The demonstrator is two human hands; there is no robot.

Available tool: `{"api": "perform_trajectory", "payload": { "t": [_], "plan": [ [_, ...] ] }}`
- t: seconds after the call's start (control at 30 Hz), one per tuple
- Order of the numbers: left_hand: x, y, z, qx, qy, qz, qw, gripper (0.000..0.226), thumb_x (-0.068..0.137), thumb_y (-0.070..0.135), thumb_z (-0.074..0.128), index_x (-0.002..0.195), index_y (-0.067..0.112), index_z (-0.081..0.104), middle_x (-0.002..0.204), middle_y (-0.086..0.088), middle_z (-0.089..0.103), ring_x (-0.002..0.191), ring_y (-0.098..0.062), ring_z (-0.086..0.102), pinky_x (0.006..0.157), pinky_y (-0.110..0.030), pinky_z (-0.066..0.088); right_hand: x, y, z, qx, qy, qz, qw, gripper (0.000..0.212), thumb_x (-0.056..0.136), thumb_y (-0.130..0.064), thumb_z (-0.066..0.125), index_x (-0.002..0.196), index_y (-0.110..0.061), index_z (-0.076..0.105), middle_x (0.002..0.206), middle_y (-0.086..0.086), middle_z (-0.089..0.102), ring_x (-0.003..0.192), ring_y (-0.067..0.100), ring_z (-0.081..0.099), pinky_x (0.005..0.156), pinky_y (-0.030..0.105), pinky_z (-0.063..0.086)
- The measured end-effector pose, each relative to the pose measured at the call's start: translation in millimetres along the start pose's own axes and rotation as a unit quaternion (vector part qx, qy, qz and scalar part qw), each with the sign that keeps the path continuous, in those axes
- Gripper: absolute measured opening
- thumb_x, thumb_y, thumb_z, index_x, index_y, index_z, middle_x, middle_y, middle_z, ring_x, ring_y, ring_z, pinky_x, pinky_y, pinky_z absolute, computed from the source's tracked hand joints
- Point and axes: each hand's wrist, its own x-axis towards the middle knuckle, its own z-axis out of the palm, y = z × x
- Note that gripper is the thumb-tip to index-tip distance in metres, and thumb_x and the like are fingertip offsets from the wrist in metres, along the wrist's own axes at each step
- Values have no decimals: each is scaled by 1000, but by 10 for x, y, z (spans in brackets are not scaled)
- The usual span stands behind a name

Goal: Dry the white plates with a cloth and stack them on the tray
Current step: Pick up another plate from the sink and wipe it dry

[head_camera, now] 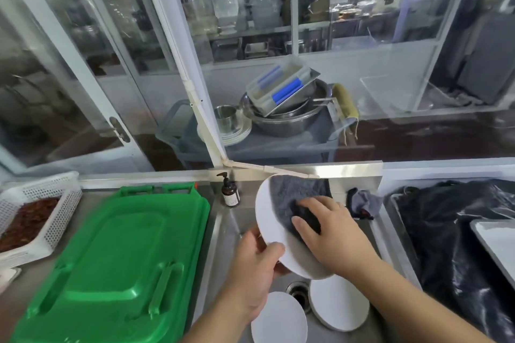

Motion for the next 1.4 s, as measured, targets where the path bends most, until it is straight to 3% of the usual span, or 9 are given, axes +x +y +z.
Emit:
{"api": "perform_trajectory", "payload": {
  "t": [0.13, 0.27, 0.47, 0.6, 0.73, 0.97, 1.1, 1.23, 1.4],
  "plan": [
    [54, 149, -140, -22, -13, 21, 999, 38, 82, -1, 62, 111, 21, 72, 112, -14, 77, 97, -29, 73, 90, -60, 57, -89, -172, 134, -56, 50, -53, 996, 53, 96, -64, 40, 145, -43, 49, 134, -9, 54, 118, 24, 52, 97, 41, 50],
    [41, 261, -309, 19, -44, 31, 998, 55, 95, -15, 51, 129, 27, 62, 117, -8, 76, 103, -25, 74, 80, -45, 61, -194, -312, 177, -40, 45, -101, 993, 48, 99, -58, 41, 144, -42, 52, 122, -15, 50, 106, 15, 55, 82, 30, 53],
    [-38, 322, -406, 70, -109, 31, 991, 63, 96, -9, 50, 134, 41, 59, 124, -2, 73, 115, -23, 70, 89, -47, 60, 57, -571, 69, -69, 110, -207, 970, 39, 104, -44, 48, 138, -29, 58, 117, -4, 56, 96, 23, 55, 82, 35, 50],
    [-104, 360, -412, 28, -113, 38, 992, 57, 81, 4, 60, 119, 46, 69, 123, -3, 74, 113, -23, 71, 85, -44, 60, 372, -653, -108, -121, 156, -168, 966, 39, 104, -47, 40, 137, -30, 53, 117, -1, 57, 96, 32, 59, 77, 46, 54],
    [-105, 465, -417, -9, -107, 78, 991, 56, 76, 3, 62, 113, 45, 72, 118, 0, 76, 105, -18, 73, 80, -43, 60, 460, -604, -289, -141, 176, -106, 968, 35, 103, -46, 40, 133, -33, 54, 117, -3, 59, 98, 33, 62, 68, 44, 56],
    [-22, 622, -398, -30, -69, 110, 991, 61, 75, 0, 60, 130, 27, 61, 116, -4, 76, 100, -17, 73, 75, -36, 61, 276, -523, -298, -129, 160, -36, 978, 25, 101, -45, 46, 120, -36, 59, 111, -8, 64, 95, 28, 67, 69, 40, 55],
    [26, 635, -402, -22, -45, 110, 993, 60, 85, -8, 62, 134, 26, 59, 119, -6, 75, 102, -20, 73, 77, -37, 61, -29, -583, -165, -64, 145, -65, 985, 29, 96, -50, 42, 112, -36, 63, 105, -15, 65, 87, 19, 66, 66, 39, 54],
    [-20, 624, -362, -1, -49, 84, 995, 56, 94, -21, 47, 126, 22, 65, 113, -12, 76, 96, -24, 74, 71, -36, 60, -256, -712, -94, -65, 129, -124, 982, 29, 95, -52, 43, 113, -40, 62, 97, -17, 63, 79, 13, 63, 56, 32, 49],
    [-188, 479, -217, 14, -83, 39, 996, 59, 95, -18, 44, 131, 25, 63, 114, -12, 76, 95, -18, 72, 68, -34, 60, -12, -856, -219, -57, 151, -190, 968, 28, 96, -46, 53, 119, -35, 63, 102, -12, 62, 88, 18, 62, 65, 32, 49]
  ]
}}
